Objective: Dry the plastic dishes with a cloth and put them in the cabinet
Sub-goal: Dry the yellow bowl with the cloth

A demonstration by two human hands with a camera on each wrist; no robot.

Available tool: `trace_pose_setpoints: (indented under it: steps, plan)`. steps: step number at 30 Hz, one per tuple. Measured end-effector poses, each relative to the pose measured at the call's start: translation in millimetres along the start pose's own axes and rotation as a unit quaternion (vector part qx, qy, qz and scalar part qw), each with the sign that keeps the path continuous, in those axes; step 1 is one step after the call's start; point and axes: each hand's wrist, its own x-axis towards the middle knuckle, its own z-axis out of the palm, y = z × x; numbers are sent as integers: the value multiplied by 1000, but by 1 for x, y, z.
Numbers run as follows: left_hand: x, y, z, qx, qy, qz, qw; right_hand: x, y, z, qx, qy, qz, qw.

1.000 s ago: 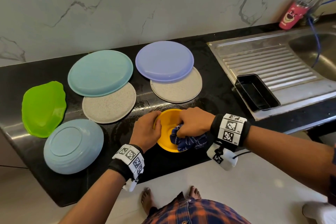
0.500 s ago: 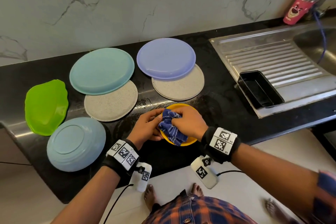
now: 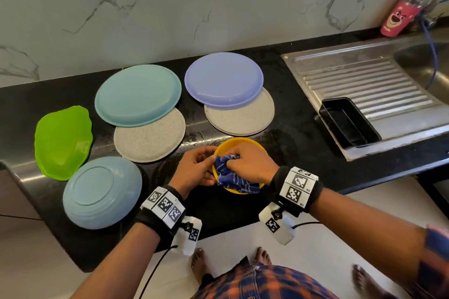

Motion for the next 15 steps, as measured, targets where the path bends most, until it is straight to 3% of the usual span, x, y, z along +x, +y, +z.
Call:
trace_pose_setpoints:
  steps: [4, 6, 8, 11, 15]
  plan:
    - [4, -6, -7, 87, 20, 35, 995, -5, -4, -3, -14, -85, -57, 995]
    - [5, -9, -11, 135, 22, 67, 988, -8, -8, -14, -73, -171, -78, 979]
    - [4, -9, -14, 179, 25, 93, 979, -8, -11, -26, -142, -214, -86, 963]
    - [4, -7, -14, 187, 40, 101, 976, -5, -14, -37, -190, -168, -109, 961]
    - [5, -10, -13, 213, 65, 112, 968, -4, -22, -30, -165, -118, -156, 967]
